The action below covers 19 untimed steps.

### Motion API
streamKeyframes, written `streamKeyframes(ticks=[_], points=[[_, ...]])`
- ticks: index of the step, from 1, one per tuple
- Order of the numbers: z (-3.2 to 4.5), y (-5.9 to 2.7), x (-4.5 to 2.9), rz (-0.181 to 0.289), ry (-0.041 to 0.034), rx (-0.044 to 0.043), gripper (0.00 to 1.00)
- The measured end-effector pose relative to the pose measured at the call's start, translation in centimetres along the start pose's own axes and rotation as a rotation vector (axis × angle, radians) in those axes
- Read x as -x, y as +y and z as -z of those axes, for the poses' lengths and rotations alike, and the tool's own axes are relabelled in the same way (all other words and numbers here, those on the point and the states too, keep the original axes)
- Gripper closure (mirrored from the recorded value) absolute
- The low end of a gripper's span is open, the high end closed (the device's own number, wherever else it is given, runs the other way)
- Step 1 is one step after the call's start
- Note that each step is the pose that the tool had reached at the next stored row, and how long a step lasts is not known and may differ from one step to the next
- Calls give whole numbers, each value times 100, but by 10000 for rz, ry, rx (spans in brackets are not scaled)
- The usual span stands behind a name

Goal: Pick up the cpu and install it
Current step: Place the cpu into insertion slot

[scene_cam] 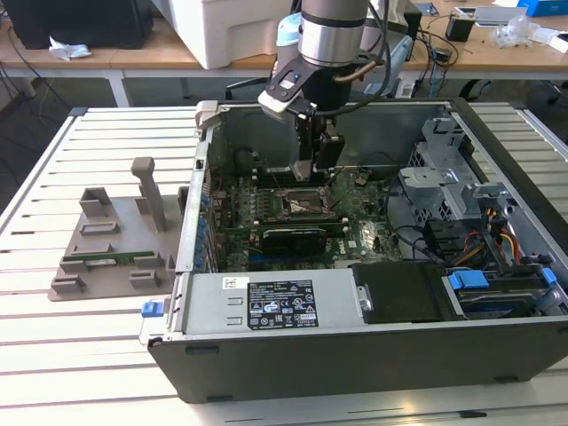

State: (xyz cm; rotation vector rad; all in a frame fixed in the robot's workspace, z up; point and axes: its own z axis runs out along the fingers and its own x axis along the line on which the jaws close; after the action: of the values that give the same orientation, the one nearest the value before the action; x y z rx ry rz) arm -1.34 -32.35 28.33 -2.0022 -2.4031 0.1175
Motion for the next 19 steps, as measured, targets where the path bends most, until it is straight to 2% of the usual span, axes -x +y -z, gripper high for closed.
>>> streamKeyframes(ticks=[2, 4, 5, 19], points=[[0, 0, 0, -145, 5, -6, 45], [0, 0, 0, -796, 15, -38, 45], [1, 0, 0, -911, 14, -44, 45], [0, 0, 0, -2082, 28, -101, 45]])
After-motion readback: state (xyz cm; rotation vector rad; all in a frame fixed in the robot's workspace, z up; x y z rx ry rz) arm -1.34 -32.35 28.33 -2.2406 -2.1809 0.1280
